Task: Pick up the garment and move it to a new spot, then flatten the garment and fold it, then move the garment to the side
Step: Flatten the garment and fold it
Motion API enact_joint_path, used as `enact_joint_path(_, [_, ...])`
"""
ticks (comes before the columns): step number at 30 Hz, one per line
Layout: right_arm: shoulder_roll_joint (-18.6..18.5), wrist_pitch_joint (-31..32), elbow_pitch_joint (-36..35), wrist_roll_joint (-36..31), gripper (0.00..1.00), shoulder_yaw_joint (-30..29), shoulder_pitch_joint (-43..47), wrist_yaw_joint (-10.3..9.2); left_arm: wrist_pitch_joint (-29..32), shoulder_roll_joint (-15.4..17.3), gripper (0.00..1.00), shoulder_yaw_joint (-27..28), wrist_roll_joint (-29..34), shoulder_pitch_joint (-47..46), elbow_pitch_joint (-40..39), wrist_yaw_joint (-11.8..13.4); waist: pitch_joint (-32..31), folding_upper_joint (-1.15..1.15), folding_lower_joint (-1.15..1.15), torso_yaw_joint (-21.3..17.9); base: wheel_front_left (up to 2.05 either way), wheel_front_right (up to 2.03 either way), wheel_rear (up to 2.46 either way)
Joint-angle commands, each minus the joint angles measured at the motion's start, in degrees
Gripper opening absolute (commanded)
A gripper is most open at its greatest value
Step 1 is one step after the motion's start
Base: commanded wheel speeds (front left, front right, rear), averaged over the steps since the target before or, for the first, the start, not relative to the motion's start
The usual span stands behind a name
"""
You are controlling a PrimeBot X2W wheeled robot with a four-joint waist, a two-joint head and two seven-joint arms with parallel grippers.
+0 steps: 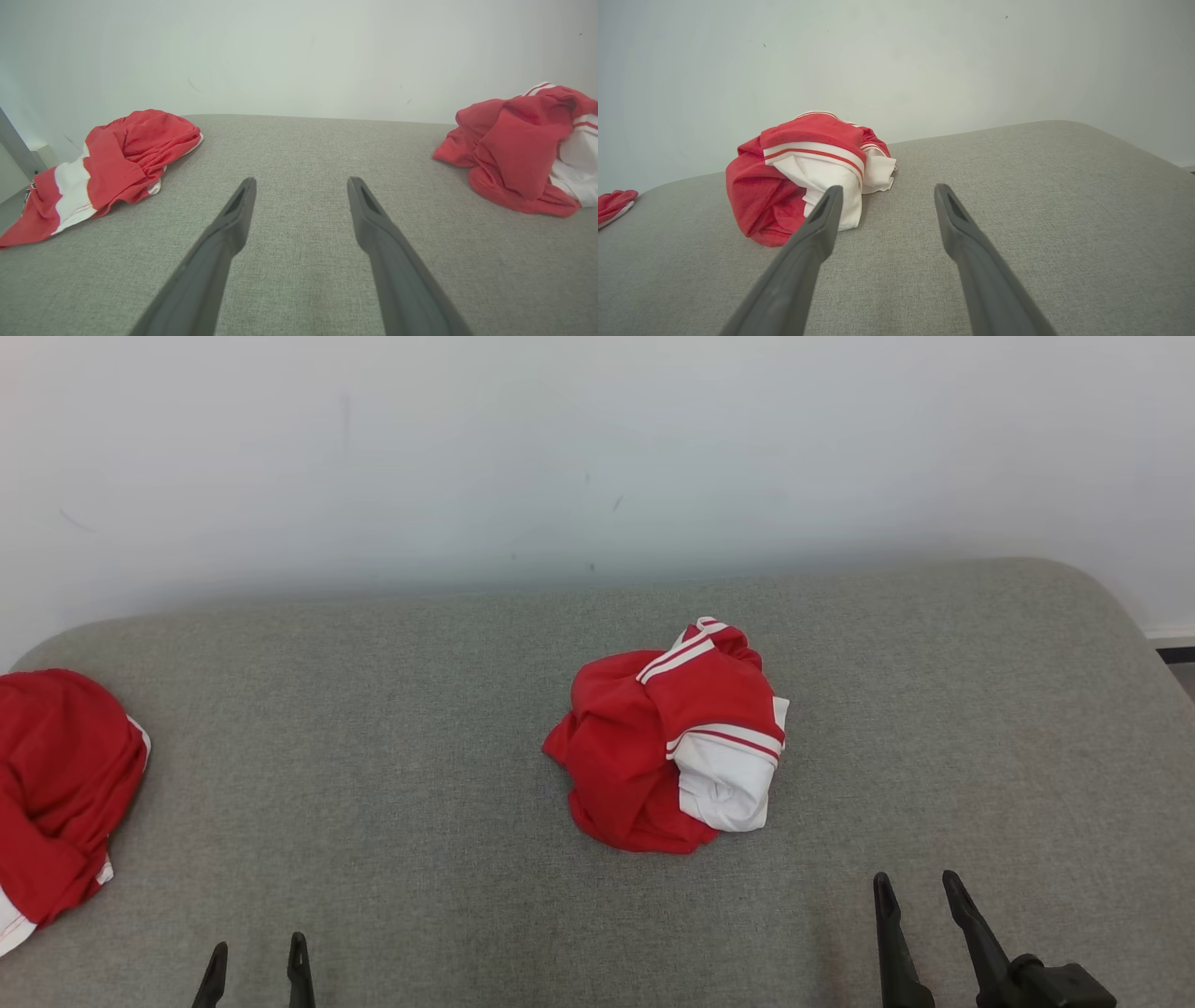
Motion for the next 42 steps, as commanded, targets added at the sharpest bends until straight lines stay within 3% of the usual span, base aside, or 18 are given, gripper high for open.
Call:
enact_joint_path(1, [0.03,-0.03,0.04,-0.10,1.00,-0.01,0.51,-0.12,-0.20,-0.11,1.00,0.15,-0.11,0.32,-0.01,-0.11,-0.05,0.00,0.00,0.04,0.00,0.00,0.00])
enact_joint_path(21, [0.03,-0.03,0.13,-0.27,1.00,-0.24,0.67,-0.12,-0.20,-0.12,1.00,0.07,-0.22,-0.03,0.12,-0.45,0.11,0.00,0.00,0.59,0.00,0.00,0.00])
enact_joint_path(29, [0.03,-0.03,0.71,-3.63,1.00,2.74,-5.05,-0.12,-0.20,-0.11,1.00,-2.17,-0.23,-1.57,0.70,-0.23,0.94,0.00,0.00,2.95,0.00,0.00,0.00])
enact_joint_path(42, [-4.26,-0.03,20.03,-6.78,1.00,7.36,-27.52,-0.13,-0.20,-0.11,1.00,-8.14,-2.03,-5.58,1.87,0.20,5.90,0.00,0.00,9.86,0.00,0.00,0.00])
